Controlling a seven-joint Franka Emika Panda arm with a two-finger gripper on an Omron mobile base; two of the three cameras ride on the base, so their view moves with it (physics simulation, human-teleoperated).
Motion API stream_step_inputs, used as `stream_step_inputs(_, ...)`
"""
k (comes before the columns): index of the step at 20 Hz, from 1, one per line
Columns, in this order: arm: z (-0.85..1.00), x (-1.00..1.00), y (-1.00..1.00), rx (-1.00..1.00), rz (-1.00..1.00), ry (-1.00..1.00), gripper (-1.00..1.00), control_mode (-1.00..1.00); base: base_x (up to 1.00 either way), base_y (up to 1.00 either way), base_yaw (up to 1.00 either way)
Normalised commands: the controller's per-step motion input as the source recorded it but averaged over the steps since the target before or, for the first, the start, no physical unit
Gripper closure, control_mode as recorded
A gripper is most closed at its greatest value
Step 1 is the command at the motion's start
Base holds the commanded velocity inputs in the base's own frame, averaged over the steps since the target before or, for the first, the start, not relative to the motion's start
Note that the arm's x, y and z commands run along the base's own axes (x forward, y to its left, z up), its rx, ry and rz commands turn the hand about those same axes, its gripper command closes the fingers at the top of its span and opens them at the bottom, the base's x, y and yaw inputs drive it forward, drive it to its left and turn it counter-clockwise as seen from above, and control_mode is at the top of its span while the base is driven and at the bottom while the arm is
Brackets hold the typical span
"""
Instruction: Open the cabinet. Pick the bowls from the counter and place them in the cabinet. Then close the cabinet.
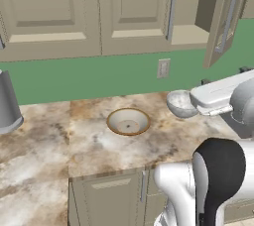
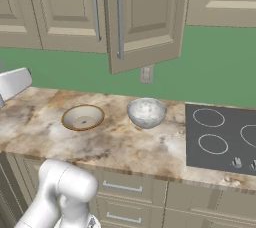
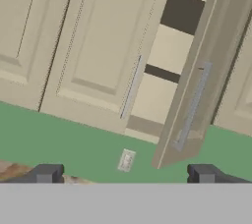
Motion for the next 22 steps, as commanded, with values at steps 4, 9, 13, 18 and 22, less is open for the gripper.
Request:
stream_step_inputs(4, -0.06, 0.02, 0.12, 0.0, -0.18, -0.44, -1.0, -1.0, 0.0, 0.0, 0.0)
stream_step_inputs(9, -0.15, 0.13, 0.1, 0.02, -0.16, -0.44, -1.0, -1.0, 0.0, 0.0, 0.0)
stream_step_inputs(13, -0.28, 0.27, 0.0, 0.08, -0.14, -0.36, -1.0, -1.0, 0.0, 0.0, 0.0)
stream_step_inputs(18, -0.4, 0.38, -0.06, 0.17, -0.04, -0.17, -1.0, -1.0, 0.0, 0.0, 0.0)
stream_step_inputs(22, -0.41, 0.46, -0.1, 0.13, 0.0, -0.13, -1.0, -1.0, 0.0, 0.0, 0.0)
